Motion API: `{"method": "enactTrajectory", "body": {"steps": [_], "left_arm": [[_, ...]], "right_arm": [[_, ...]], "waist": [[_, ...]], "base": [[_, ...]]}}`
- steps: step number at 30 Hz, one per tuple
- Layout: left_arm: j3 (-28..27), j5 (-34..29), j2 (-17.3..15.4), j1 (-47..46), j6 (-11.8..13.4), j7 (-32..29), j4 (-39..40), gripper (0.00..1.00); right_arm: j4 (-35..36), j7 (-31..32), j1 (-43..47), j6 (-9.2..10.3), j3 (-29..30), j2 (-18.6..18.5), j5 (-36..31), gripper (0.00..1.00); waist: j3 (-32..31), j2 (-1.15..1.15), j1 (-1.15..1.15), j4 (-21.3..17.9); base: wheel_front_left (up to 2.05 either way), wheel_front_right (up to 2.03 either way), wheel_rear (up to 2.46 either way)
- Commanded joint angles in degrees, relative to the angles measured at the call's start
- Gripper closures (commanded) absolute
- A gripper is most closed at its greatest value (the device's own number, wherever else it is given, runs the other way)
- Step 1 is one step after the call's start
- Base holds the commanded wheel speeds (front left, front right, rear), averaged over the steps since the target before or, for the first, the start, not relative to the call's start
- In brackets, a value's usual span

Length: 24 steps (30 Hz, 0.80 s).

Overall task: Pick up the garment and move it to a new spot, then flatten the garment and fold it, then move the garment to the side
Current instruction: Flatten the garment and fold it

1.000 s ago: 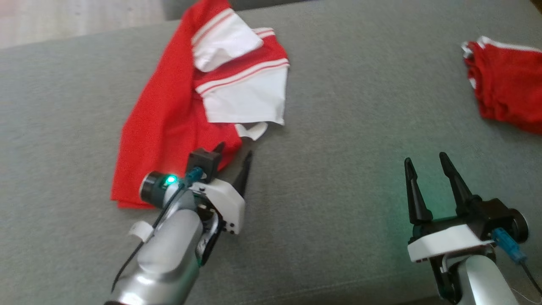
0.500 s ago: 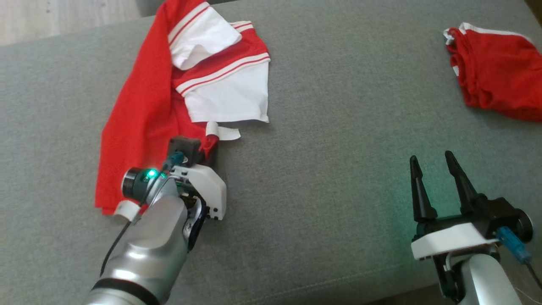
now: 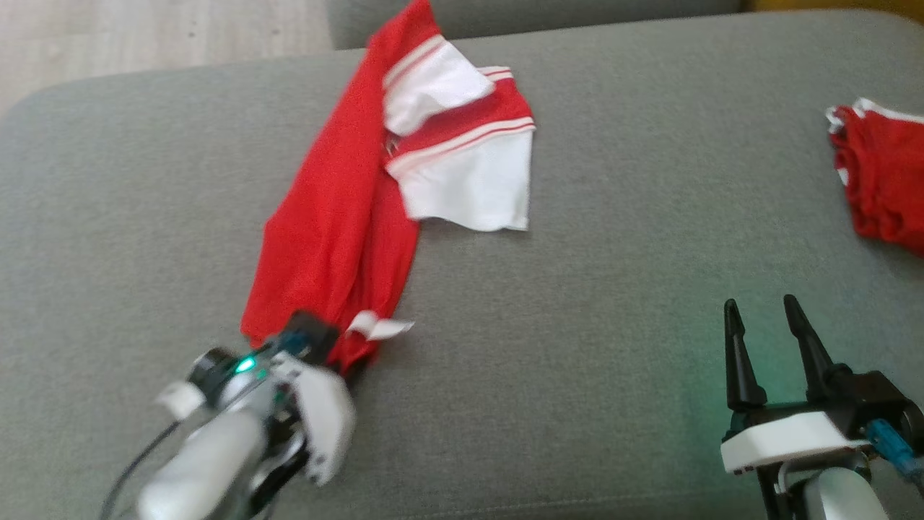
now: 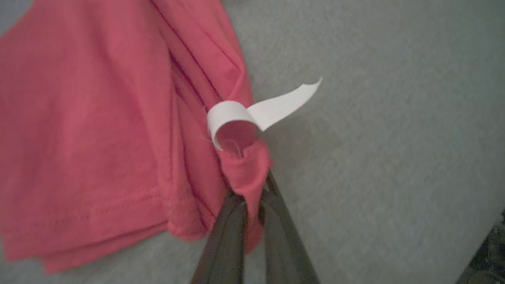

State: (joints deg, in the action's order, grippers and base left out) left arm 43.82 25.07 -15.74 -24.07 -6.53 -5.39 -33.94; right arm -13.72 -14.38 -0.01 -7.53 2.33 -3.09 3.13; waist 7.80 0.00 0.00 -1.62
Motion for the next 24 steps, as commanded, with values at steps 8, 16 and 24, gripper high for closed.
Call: {"method": "enactTrajectory", "body": {"steps": [8,16,24], "left_arm": [[-5.4,5.4,-20.2,14.1,4.8,-14.4,23.7,1.0],[-11.1,10.6,-26.5,22.3,11.3,-16.3,34.9,0.0],[-17.6,18.5,-22.5,24.1,15.7,-13.1,46.4,0.0]], "right_arm": [[2.1,-0.6,0.0,0.04,-1.1,-0.1,0.6,0.0],[1.6,-0.6,0.7,0.04,-0.9,-0.4,0.4,0.0],[1.2,-0.6,0.4,0.04,-1.4,-0.6,0.4,0.0]], "waist": [[-1.6,0.0,0.0,3.2],[-2.2,0.0,0.0,4.5],[-2.6,0.0,0.0,4.5]], "base": [[0.0,0.0,0.0],[0.0,0.0,0.0],[0.0,0.0,0.0]]}}
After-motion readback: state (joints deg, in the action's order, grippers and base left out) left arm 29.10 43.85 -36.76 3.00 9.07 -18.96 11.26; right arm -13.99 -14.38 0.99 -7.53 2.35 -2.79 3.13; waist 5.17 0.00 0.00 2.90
